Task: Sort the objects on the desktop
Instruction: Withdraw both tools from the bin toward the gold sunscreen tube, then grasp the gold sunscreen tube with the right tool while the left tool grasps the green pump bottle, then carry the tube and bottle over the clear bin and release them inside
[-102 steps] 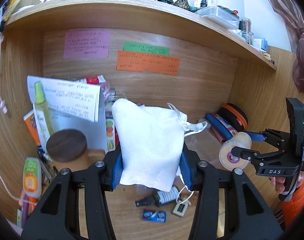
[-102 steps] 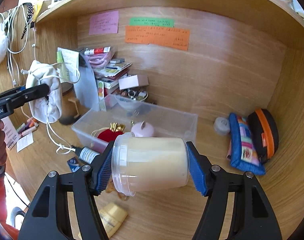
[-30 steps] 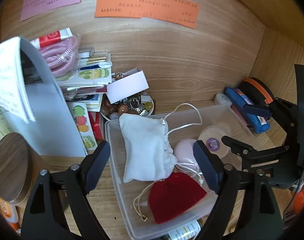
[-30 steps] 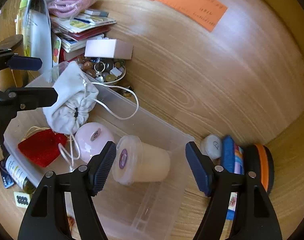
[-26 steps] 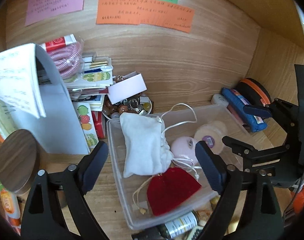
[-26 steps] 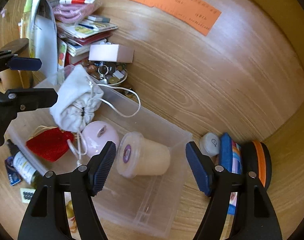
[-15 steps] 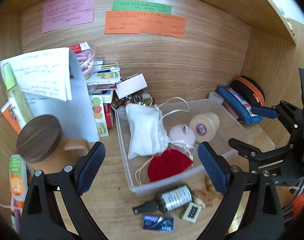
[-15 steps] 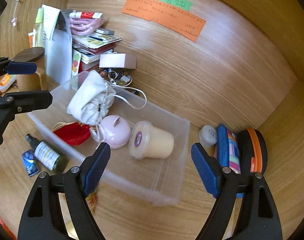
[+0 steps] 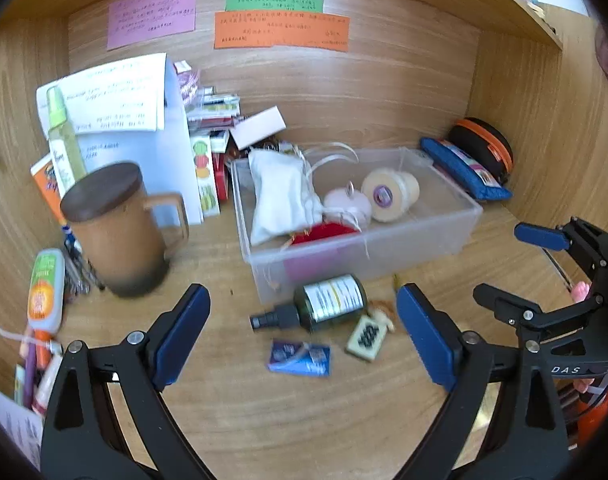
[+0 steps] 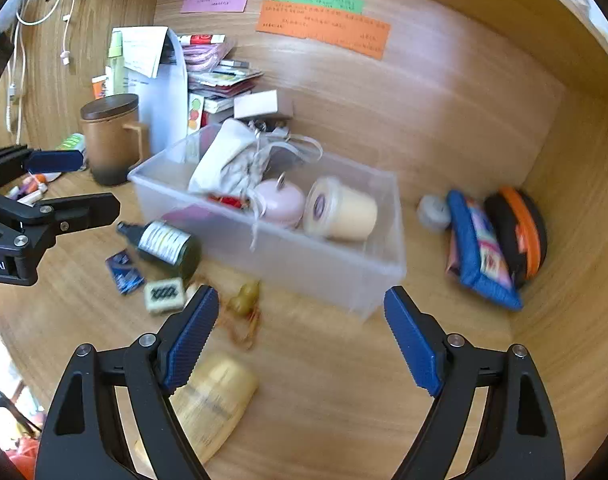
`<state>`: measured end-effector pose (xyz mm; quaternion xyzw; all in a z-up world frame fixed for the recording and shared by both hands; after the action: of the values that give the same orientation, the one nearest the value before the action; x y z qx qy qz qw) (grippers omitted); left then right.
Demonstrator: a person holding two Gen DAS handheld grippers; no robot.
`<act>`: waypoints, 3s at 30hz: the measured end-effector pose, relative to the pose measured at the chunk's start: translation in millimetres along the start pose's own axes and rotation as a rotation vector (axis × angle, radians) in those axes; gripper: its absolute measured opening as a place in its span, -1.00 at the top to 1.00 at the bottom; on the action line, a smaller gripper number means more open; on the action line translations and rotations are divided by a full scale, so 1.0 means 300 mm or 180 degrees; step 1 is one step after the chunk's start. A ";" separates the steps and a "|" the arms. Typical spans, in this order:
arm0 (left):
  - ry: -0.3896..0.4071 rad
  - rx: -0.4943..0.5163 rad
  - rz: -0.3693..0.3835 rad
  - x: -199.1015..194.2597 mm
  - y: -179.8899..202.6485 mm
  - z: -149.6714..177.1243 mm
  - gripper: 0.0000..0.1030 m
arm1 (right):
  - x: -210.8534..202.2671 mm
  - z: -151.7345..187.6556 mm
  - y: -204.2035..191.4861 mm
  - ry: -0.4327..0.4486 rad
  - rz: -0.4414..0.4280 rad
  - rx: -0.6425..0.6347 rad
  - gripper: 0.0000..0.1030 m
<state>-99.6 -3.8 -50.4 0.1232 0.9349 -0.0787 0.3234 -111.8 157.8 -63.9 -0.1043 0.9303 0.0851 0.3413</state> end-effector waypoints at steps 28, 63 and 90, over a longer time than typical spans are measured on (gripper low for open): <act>-0.0464 -0.0254 0.0058 0.071 0.029 0.282 -0.85 | 0.055 0.278 -0.133 -0.0396 -0.0571 0.0216 -0.02; -0.0481 0.0007 0.0134 0.312 0.078 0.056 -0.43 | 0.114 0.119 0.096 -0.0311 -0.0509 0.0399 0.09; 0.0275 0.0080 0.0179 0.027 0.060 -0.113 -0.43 | 0.020 -0.094 0.085 0.0103 -0.0460 0.0242 0.16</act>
<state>-120.6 22.5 -30.5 0.1567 0.9431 -0.0759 0.2832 -140.1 175.1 -44.5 -0.1594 0.9283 0.0232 0.3352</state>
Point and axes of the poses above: each gripper's, at about its wrist camera, not at the fingertips, and x roughly the way its jaws point, y to its right, z to its underside, the point moved 9 cm from there along x, roughly the way its jaws point, and after that the axes turned 9 degrees about x, right-handed, at the moved point
